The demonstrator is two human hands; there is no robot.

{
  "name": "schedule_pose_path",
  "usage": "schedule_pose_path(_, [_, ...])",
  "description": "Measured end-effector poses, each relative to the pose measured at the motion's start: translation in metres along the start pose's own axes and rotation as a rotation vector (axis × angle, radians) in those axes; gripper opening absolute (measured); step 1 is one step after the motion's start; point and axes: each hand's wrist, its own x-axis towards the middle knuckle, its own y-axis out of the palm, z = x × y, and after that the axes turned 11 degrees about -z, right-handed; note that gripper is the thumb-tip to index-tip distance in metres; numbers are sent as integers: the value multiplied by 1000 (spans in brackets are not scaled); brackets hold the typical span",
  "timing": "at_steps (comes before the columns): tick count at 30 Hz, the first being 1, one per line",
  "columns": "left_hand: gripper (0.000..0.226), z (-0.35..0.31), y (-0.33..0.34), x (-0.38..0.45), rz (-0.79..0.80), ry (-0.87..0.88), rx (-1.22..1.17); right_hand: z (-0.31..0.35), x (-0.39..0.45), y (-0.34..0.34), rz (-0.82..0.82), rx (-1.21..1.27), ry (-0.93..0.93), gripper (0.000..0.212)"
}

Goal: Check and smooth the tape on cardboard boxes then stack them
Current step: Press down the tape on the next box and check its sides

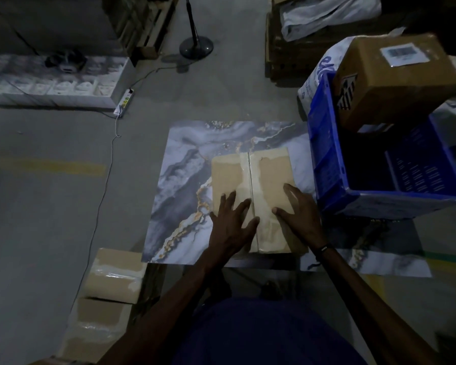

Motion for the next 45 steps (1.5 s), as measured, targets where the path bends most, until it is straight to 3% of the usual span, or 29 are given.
schedule_pose_path(3, [67,-4,-3,16,-66,-20,-133,14,14,-14,-56,-17,10,83])
schedule_pose_path(6, [65,-17,-6,31,-88,-54,-245,42,20,-23,-122,3,-13,65])
schedule_pose_path(9, [83,-34,-18,40,-74,-225,-340,61,18,-22,-146,69,-65,41])
schedule_pose_path(14, [128,-21,-5,70,110,-463,-337,74,9,-14,-128,164,-191,29])
schedule_pose_path(18, [107,32,23,93,126,-449,-355,68,16,-3,-110,67,-172,42])
schedule_pose_path(22, [111,14,-21,78,134,-515,-426,61,20,-2,-30,60,36,67])
schedule_pose_path(23, [105,7,-33,73,141,-499,-480,61,21,0,-26,64,27,68])
schedule_pose_path(27, [44,-7,-55,56,254,-465,-726,64,30,6,-50,18,-60,70])
schedule_pose_path(28, [39,-7,-57,52,266,-491,-767,64,32,7,-46,-22,-72,71])
schedule_pose_path(30, [51,-2,-52,47,273,-529,-795,63,33,10,-30,-114,-110,72])
schedule_pose_path(33, [72,0,-52,49,226,-486,-724,60,34,11,-2,-207,-146,68])
schedule_pose_path(35, [73,-3,-55,50,96,-423,-597,62,33,8,1,-241,-169,61])
schedule_pose_path(39, [46,-21,-64,53,-227,-144,-286,65,30,1,-132,-162,-281,39])
schedule_pose_path(42, [44,-40,-67,63,-256,86,-139,69,35,-3,-170,-120,-332,34])
schedule_pose_path(45, [39,-50,-62,80,-165,216,-29,74,47,-3,-111,-185,-318,34])
